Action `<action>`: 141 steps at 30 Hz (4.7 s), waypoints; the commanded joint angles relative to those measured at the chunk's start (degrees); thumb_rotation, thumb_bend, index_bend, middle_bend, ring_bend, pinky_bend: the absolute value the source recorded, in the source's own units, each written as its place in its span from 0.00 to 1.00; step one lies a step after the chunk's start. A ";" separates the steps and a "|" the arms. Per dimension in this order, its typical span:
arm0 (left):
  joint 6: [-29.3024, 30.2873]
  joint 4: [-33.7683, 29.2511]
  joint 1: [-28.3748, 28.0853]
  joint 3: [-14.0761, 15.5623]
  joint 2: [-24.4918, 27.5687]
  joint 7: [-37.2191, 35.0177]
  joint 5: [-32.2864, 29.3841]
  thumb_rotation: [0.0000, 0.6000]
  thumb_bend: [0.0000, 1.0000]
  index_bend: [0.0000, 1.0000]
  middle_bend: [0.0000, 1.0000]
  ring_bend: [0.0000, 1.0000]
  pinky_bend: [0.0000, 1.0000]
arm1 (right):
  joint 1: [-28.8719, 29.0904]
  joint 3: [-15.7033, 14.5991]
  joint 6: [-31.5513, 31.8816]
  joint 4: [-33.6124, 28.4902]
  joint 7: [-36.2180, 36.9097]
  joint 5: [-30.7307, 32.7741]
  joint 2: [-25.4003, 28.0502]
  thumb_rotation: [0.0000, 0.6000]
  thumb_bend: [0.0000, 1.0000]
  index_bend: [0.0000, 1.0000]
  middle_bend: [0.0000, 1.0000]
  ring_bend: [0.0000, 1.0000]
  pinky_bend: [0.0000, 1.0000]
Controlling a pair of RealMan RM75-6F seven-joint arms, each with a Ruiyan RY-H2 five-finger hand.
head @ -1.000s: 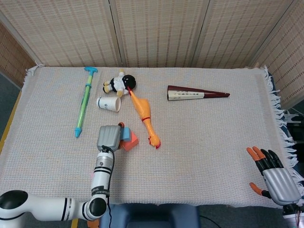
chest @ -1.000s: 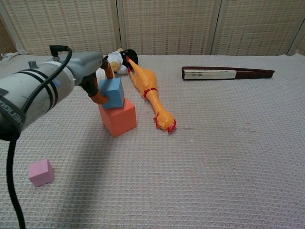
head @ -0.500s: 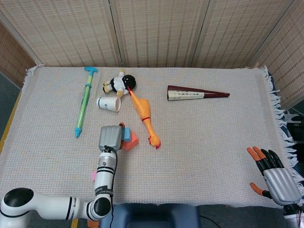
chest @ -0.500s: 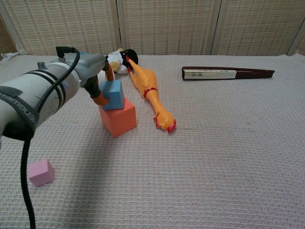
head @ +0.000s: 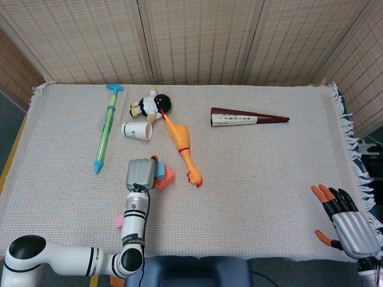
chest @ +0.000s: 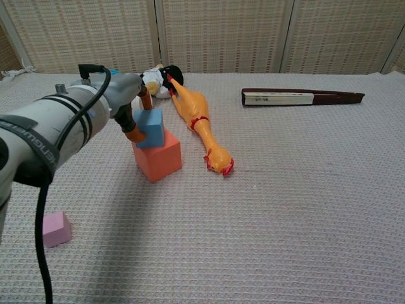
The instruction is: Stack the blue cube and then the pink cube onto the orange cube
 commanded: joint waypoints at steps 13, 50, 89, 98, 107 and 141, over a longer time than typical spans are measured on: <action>0.44 -0.28 -0.32 0.17 0.28 -1.16 1.21 1.00 0.32 0.50 1.00 1.00 1.00 | -0.01 -0.11 0.01 0.02 0.14 -0.12 0.12 1.00 0.12 0.00 0.00 0.00 0.00; 0.35 1.08 -0.74 0.97 -0.04 -1.12 0.86 1.00 0.32 0.51 1.00 1.00 1.00 | 0.01 -0.21 -0.10 -0.13 -0.19 -0.22 0.08 1.00 0.12 0.00 0.00 0.00 0.00; 2.79 -5.24 0.31 2.97 2.04 -1.09 3.70 1.00 0.32 0.15 1.00 1.00 1.00 | -0.20 -0.29 0.32 -0.27 -0.34 -0.46 0.24 1.00 0.12 0.00 0.00 0.00 0.00; 7.80 -23.14 9.56 18.83 10.38 -8.85 21.25 1.00 0.32 0.15 1.00 1.00 1.00 | -0.47 -0.56 0.70 -0.41 -0.82 -1.10 0.10 1.00 0.11 0.00 0.00 0.00 0.00; 5.44 -23.66 18.74 32.17 14.26 -19.53 31.08 1.00 0.32 0.17 1.00 1.00 1.00 | -0.58 -0.87 0.58 -0.69 -2.49 -1.83 -0.60 1.00 0.12 0.00 0.00 0.00 0.00; 0.91 -3.96 32.64 30.73 8.36 -23.63 33.79 1.00 0.30 0.29 1.00 1.00 1.00 | -0.46 -1.68 0.03 -0.79 -3.44 -3.16 -0.87 1.00 0.11 0.00 0.00 0.00 0.00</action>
